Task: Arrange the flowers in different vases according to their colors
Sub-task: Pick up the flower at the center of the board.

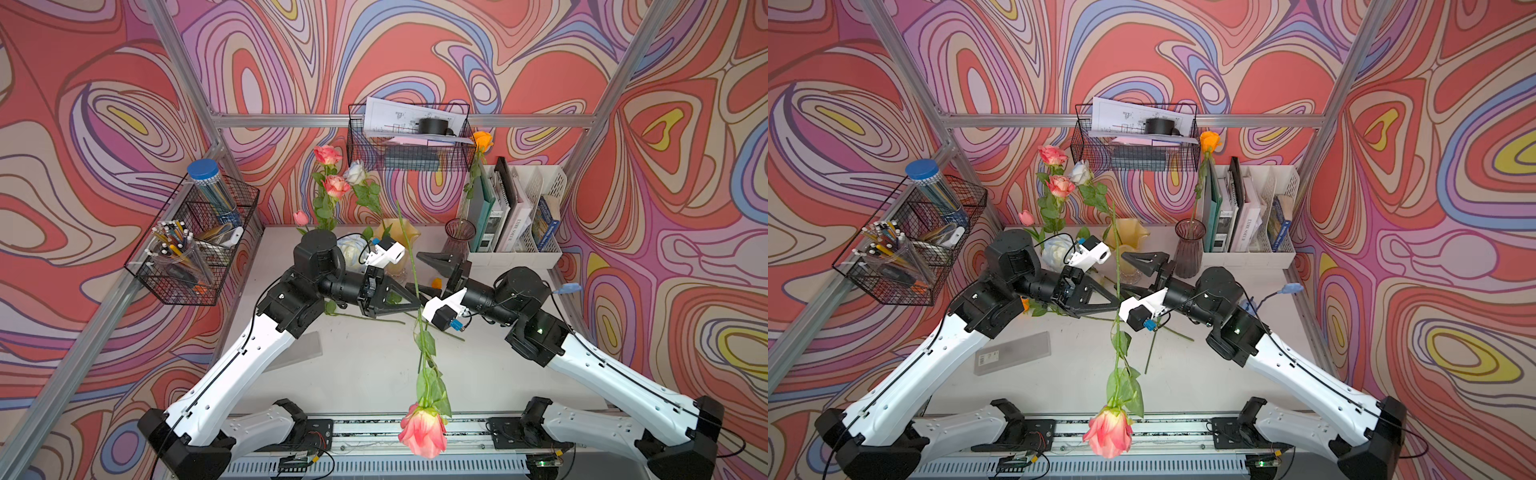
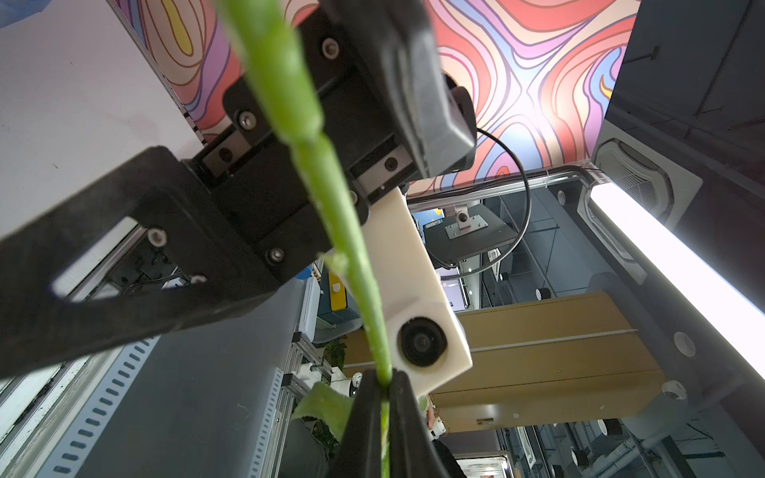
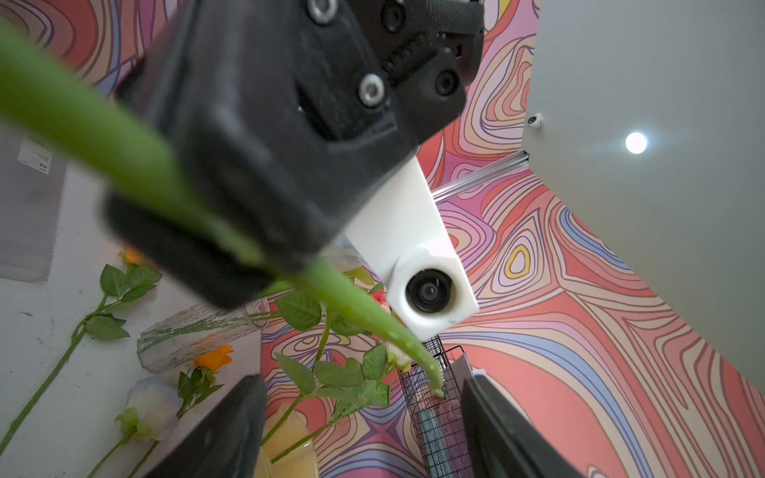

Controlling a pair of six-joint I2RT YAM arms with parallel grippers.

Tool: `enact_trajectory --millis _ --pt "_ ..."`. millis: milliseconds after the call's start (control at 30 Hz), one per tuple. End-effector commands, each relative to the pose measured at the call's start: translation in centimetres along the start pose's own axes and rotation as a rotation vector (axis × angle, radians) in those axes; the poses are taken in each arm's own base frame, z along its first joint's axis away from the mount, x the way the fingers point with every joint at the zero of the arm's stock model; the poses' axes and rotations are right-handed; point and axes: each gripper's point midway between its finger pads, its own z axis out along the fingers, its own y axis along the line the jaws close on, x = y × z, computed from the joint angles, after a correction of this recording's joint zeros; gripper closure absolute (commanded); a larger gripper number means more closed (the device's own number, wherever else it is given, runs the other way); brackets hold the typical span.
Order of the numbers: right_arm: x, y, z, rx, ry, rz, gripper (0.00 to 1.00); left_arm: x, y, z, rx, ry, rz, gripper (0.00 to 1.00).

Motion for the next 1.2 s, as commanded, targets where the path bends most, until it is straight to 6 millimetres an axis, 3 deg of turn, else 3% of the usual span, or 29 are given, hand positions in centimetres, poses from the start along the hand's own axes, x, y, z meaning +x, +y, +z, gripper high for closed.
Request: enact_trajectory --millis 0,533,1167 --pt "-1.0 -1.0 -0.1 0.019 -0.017 -0.021 0.27 0.2 -0.8 0.0 0.012 0.015 0.046 1.00" --pt "-3.6 -1.6 -0.8 0.006 -0.095 -0.018 0.42 0.1 -0.2 0.1 0.001 0.016 0.028 1.00" --pt "-3.6 -0.5 -0.4 -0.073 -0.093 0.022 0.69 0.0 0.2 0.2 -0.007 0.017 0.016 1.00"
